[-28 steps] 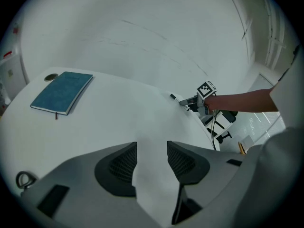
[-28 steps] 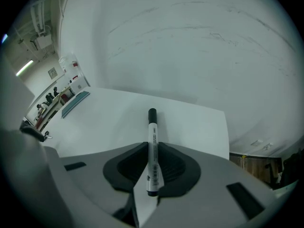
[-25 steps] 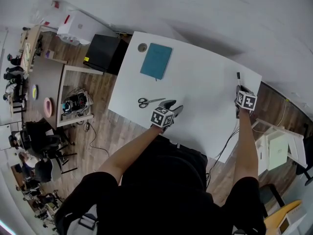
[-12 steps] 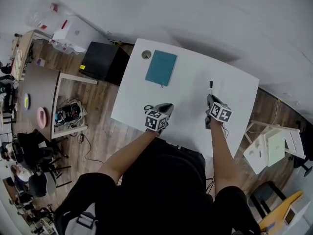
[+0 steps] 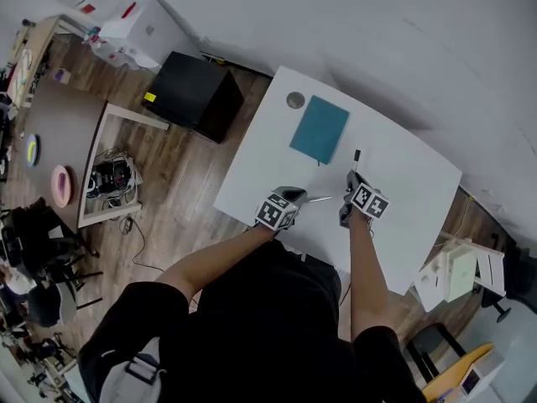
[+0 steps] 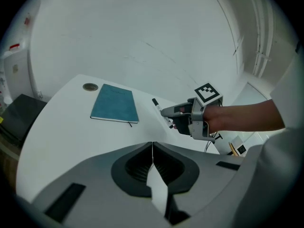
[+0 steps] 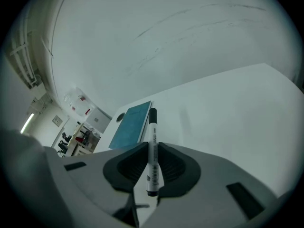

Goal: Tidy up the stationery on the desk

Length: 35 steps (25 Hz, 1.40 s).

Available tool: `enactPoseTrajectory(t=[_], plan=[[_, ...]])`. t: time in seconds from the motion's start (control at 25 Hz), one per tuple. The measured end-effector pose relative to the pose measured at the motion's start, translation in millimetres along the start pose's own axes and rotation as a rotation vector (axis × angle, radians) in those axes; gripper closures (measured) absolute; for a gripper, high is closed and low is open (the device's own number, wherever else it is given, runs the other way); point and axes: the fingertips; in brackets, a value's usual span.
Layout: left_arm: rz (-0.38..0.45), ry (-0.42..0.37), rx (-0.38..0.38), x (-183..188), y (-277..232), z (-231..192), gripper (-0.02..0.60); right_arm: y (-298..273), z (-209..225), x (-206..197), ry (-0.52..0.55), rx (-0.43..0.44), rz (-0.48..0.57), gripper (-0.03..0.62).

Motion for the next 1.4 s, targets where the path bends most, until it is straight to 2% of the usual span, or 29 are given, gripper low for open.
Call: enactPoseTrajectory(t=[0.12, 0.24, 0.4, 0.68, 0.84, 1.12, 1.4], plan=[[0.004, 0.002, -0.112, 5, 13, -3, 0.565, -23, -18, 5, -0.011, -0.022, -0.001, 0.514], [-0.016, -0.038, -0.131, 9, 22, -14, 0.565, -49, -30, 12, -0.054, -0.032, 0.004, 0.514], [-0.040, -0.045, -0.151, 10, 25, -22, 0.565, -79, -26, 20, -0.100, -0.058, -0.009, 0.514], [-0.063, -0.015, -0.117, 4, 39, -51, 0.565, -103, -28, 34, -0.106, -0.083, -0.002, 0.514], [-0.081, -0.001, -0.092, 3, 41, -66, 0.565, -102, -30, 32, -0.141, -0.068, -0.004, 0.513], [-0.067, -0.001, -0.101, 14, 37, -72, 0.565, -99, -29, 31, -0.171, -0.055, -0.007, 0.513], [-0.090, -0.043, -0.091, 4, 39, -66, 0.565, -85, -29, 31, -0.117, -0.071, -0.004, 0.513]])
Point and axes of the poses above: the fingertips, and each gripper's own axes: y backward along the fingers, z to its right, x out of its top, and after that the axes turned 6 degrees about y, right-handed
